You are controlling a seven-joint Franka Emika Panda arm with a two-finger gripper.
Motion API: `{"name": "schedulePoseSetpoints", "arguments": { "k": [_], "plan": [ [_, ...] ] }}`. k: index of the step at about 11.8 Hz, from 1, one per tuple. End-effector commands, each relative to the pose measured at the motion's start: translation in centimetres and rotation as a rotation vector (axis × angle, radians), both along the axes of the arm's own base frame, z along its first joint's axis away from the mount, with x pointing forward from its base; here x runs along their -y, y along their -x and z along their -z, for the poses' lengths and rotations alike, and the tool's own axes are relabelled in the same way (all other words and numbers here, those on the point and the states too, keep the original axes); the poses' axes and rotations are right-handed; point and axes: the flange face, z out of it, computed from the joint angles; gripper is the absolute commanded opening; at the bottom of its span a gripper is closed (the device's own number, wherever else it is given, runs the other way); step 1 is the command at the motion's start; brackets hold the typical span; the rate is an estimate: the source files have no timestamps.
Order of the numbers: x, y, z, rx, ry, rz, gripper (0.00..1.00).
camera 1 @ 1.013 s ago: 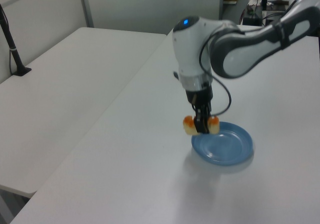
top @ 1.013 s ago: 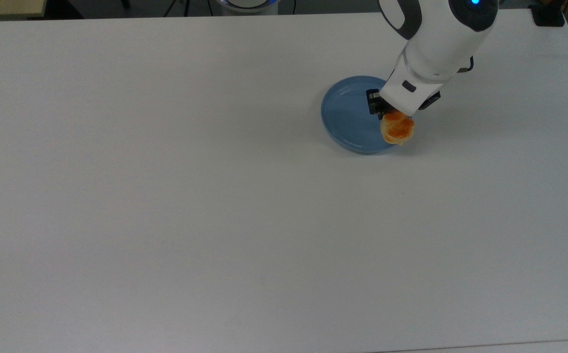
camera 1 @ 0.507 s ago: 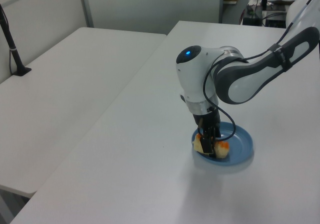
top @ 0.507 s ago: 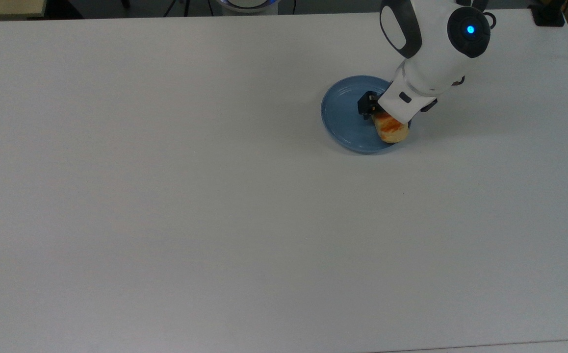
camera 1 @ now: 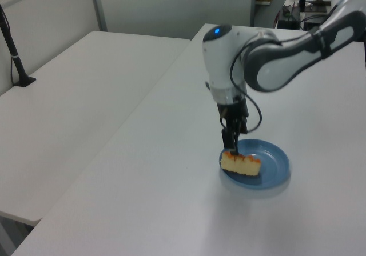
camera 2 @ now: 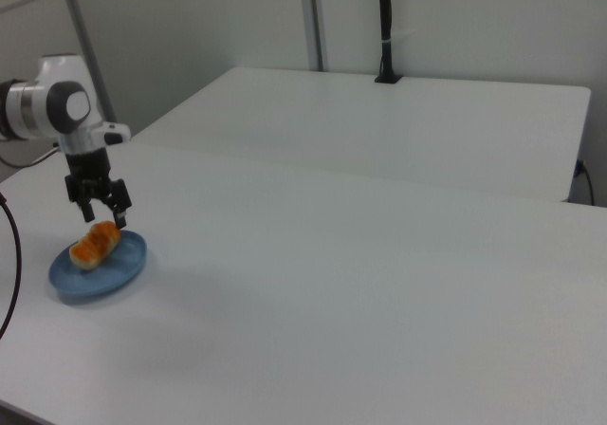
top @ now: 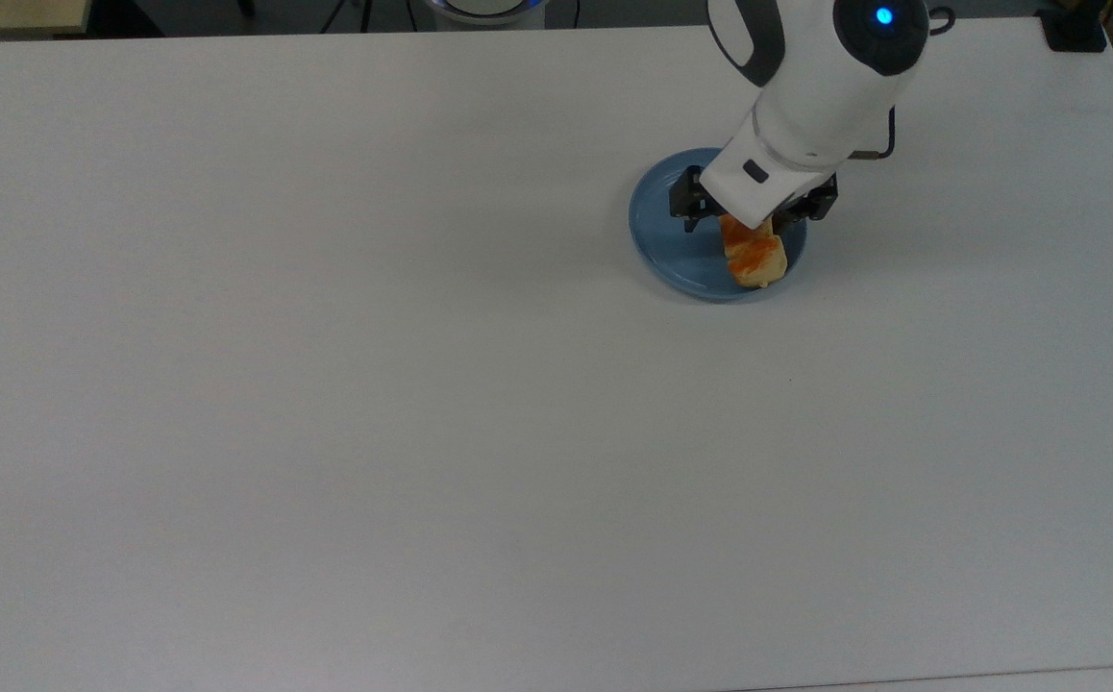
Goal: Put the bread on a plate
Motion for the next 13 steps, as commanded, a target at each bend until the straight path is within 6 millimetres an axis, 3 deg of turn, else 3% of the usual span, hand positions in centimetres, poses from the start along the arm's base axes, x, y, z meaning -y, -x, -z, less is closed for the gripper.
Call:
{"name": "schedulePoseSetpoints", "arguments": {
  "k": [1, 3, 5, 9, 12, 13],
  "plan": [
    [6.8, -0.4, -8.5, 0.009, -0.012, 0.066, 1.00],
    [12.3, -0.6, -13.2, 0.027, -0.031, 0.093, 1.00],
    [16.8, -0.6, -15.6, 0.048, 0.011, 0.137, 1.00],
    [26.8, -2.1, -17.4, 0.075, 0.023, 0.148, 1.00],
    [30.7, -2.6, -16.7, 0.075, 0.033, 0.177, 1.00],
    [30.8, -2.8, -16.8, 0.089, 0.029, 0.151, 1.00]
  ]
}}
